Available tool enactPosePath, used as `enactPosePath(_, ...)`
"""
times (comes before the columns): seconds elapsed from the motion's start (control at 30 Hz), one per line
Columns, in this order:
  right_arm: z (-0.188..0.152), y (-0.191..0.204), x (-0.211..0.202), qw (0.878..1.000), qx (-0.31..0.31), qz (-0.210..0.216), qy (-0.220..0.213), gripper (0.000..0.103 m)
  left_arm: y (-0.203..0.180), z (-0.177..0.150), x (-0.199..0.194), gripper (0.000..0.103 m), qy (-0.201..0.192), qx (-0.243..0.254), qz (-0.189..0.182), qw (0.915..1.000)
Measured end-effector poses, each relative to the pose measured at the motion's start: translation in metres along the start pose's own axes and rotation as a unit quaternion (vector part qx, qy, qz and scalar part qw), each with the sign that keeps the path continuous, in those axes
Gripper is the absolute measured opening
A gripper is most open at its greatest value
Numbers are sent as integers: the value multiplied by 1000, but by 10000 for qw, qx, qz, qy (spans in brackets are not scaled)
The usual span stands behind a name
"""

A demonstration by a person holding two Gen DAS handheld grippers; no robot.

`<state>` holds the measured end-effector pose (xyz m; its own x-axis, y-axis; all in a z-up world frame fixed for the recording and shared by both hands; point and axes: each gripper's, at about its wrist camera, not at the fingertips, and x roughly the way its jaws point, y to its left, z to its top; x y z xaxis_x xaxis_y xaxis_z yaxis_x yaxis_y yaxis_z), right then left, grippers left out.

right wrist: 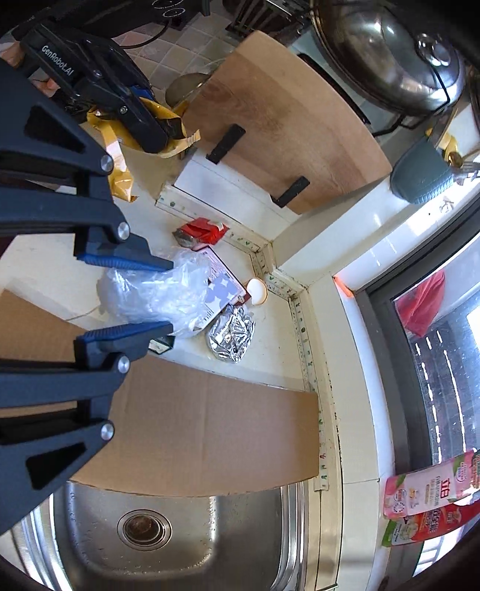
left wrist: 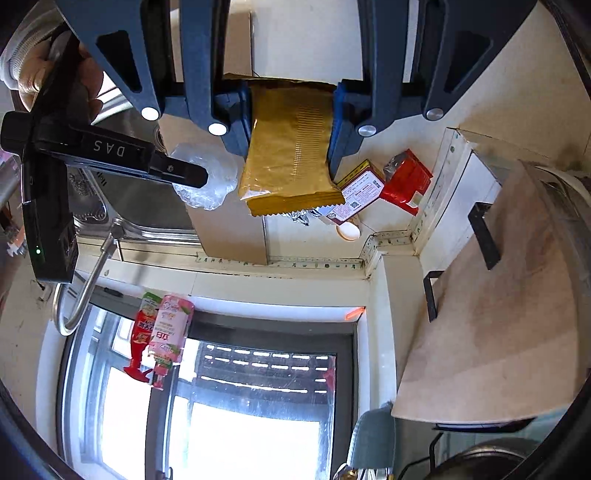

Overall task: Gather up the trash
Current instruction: 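Carry the yellow packet and plastic bag down over the trash bin with both grippers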

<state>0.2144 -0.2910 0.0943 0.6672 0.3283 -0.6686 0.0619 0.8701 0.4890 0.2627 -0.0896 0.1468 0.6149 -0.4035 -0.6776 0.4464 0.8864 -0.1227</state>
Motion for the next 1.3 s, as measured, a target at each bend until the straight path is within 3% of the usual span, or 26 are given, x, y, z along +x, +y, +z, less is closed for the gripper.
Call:
enactPosePath(0.3,-68,53,-58,9989,-286,368,18,26,1,-47,-101,30,-322,122,-324,9989)
enactPosePath(0.57,-144,81,-82,9958,-535,730,152,26,1,-114,-138,30,-319,98,-470,9983)
enactPosePath(0.73,-197,75,-83,9951,-539,796,244,26,0,-172,-138,30,-230,-86,-523,9983)
enactPosePath(0.87,-238,63,-77,9964,-634,487,272,26,0,-224,-126,30,-16,-321,-461,9984)
enactPosePath(1.07,-290,40,-43,9943,-746,46,761,26,11,-291,-88,30,515,-883,-401,9940)
enactPosePath(1.3,-332,8,0,9872,-771,-410,1334,26,16,-347,-46,30,1066,-1062,-277,9882)
